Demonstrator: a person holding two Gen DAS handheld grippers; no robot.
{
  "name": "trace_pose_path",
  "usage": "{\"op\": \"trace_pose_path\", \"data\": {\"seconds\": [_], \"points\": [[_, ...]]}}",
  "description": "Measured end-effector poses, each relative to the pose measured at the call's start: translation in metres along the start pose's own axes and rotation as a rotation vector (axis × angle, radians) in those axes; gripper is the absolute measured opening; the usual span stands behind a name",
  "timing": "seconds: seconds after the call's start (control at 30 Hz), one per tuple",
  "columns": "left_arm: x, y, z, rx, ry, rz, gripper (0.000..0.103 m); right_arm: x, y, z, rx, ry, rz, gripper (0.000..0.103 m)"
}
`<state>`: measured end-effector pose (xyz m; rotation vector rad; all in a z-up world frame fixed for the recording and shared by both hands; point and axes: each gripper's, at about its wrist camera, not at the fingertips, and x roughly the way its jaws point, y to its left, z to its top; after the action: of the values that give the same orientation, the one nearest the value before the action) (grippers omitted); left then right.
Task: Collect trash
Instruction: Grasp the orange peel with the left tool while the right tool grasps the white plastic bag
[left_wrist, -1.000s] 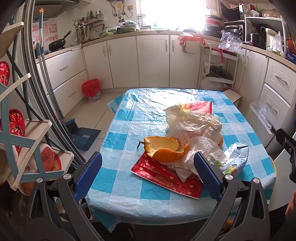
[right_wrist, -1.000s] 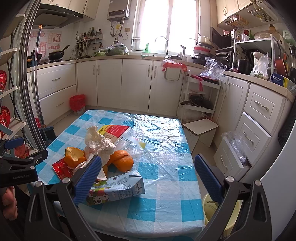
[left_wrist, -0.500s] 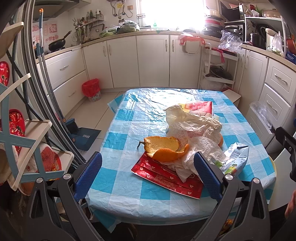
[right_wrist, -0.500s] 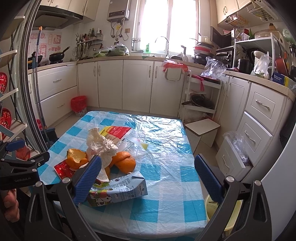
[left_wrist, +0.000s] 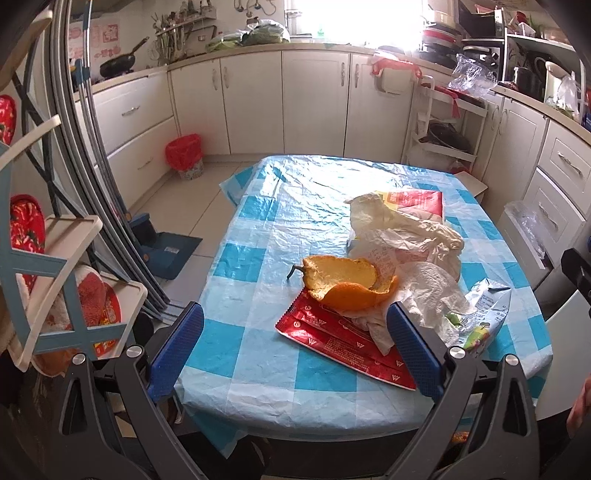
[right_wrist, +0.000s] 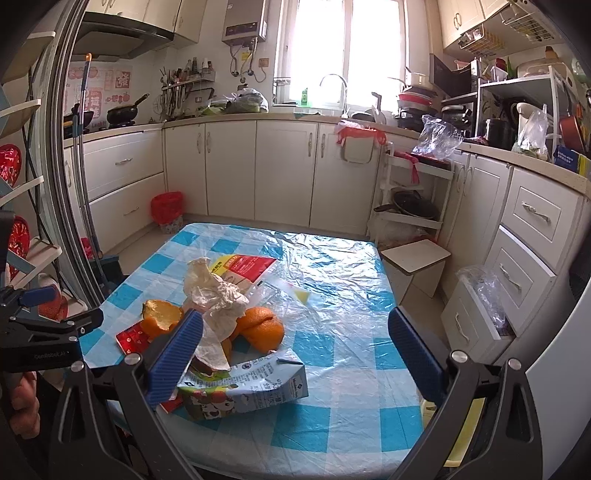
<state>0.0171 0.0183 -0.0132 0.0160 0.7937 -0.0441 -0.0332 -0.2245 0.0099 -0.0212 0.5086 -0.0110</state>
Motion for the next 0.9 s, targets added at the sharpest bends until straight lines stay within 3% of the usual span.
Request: {"op": "trace_pose_path", "data": {"seconds": [0.1, 0.13, 0.2, 0.27, 0.4, 0.47, 0.73, 0.8, 0.87, 0.9], "points": [[0.012, 0.011, -0.001, -0.035, 0.056, -0.023, 0.095, 0.011, 0.002, 0.004, 0.000, 0.026, 0.054, 0.086], [0.014, 0.014, -0.001, -0.043, 0.064, -0.030, 0.095, 0.016, 0.003, 0.004, 0.004, 0.042, 0.085, 0.076], [0.017, 0.015, -0.001, -0.035, 0.075, -0.040, 0.095, 0.032, 0.004, 0.003, 0.010, 0.082, 0.116, 0.070], [0.020, 0.013, 0.000, -0.004, 0.080, -0.052, 0.095, 0.050, 0.003, 0.002, 0.057, 0.153, 0.182, 0.054], [0.026, -0.004, 0.001, 0.104, 0.088, -0.045, 0.095, 0.073, 0.005, -0.002, 0.090, 0.204, 0.222, 0.052], [0.029, -0.013, 0.001, 0.166, 0.094, -0.032, 0.095, 0.083, 0.000, -0.003, 0.166, 0.245, 0.284, 0.052], [0.044, -0.035, 0.002, 0.350, 0.103, 0.015, 0.095, 0.100, 0.006, 0.004, 0.198, 0.247, 0.338, 0.051], [0.047, -0.039, 0.003, 0.374, 0.106, 0.013, 0.095, 0.106, 0.009, 0.007, 0.197, 0.252, 0.361, 0.044], [0.050, -0.042, 0.005, 0.407, 0.104, 0.009, 0.095, 0.114, 0.012, 0.008, 0.188, 0.281, 0.379, 0.024], [0.052, -0.044, 0.006, 0.422, 0.104, 0.008, 0.095, 0.116, 0.012, 0.007, 0.186, 0.293, 0.379, 0.019]]}}
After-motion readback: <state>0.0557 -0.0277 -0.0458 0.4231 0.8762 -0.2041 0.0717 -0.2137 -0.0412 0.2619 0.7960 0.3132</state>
